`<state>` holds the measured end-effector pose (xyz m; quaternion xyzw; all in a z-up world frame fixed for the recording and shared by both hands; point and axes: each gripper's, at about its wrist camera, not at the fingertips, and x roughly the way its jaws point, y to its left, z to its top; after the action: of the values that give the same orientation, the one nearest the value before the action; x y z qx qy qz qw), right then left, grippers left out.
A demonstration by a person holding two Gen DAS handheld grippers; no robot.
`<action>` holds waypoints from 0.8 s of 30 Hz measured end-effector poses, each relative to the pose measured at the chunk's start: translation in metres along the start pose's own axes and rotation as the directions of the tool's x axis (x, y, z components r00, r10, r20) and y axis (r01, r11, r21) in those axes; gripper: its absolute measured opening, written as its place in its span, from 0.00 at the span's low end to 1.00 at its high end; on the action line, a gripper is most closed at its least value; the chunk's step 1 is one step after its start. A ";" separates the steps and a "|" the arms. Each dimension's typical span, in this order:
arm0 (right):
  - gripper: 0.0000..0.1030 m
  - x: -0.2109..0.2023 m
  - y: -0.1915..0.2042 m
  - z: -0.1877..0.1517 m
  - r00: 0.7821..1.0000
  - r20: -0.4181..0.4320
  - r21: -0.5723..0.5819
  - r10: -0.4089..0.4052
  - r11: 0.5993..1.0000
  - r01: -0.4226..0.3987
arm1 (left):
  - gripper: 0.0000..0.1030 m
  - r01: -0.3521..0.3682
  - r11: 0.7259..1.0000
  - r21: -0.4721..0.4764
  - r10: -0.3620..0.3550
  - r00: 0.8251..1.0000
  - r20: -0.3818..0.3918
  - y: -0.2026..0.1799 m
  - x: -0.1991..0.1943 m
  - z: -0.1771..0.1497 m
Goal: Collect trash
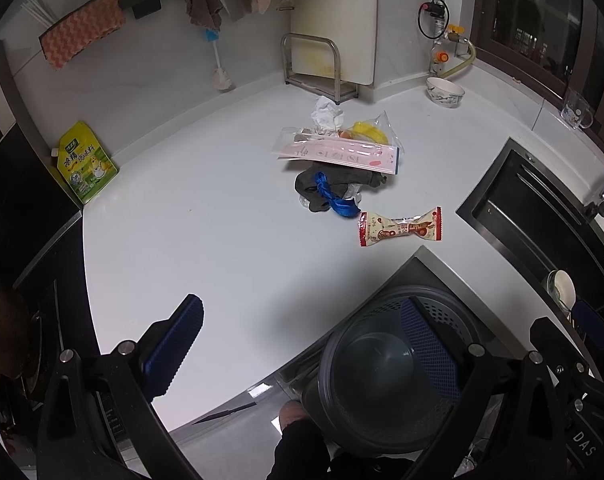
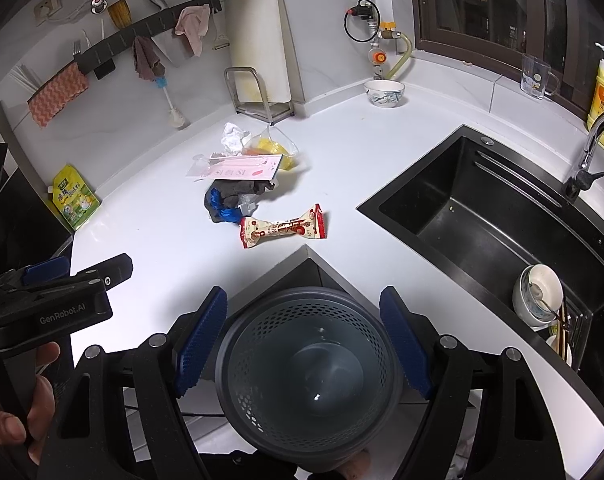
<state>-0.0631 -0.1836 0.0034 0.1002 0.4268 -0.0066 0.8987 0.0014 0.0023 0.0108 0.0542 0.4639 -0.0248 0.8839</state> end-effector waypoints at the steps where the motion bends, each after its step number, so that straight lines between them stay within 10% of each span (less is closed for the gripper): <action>1: 0.73 0.000 0.000 0.000 1.000 0.001 0.000 0.000 1.000 0.000 | 0.94 0.000 1.000 -0.001 0.000 1.000 0.005 0.005 -0.001 -0.008; 24: 0.73 -0.004 0.002 0.002 1.000 0.001 -0.005 -0.001 1.000 0.001 | 0.94 0.001 1.000 -0.002 -0.001 1.000 0.009 0.005 -0.001 -0.009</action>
<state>-0.0642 -0.1825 0.0078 0.0979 0.4264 -0.0058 0.8992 -0.0059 0.0084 0.0071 0.0530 0.4599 -0.0249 0.8860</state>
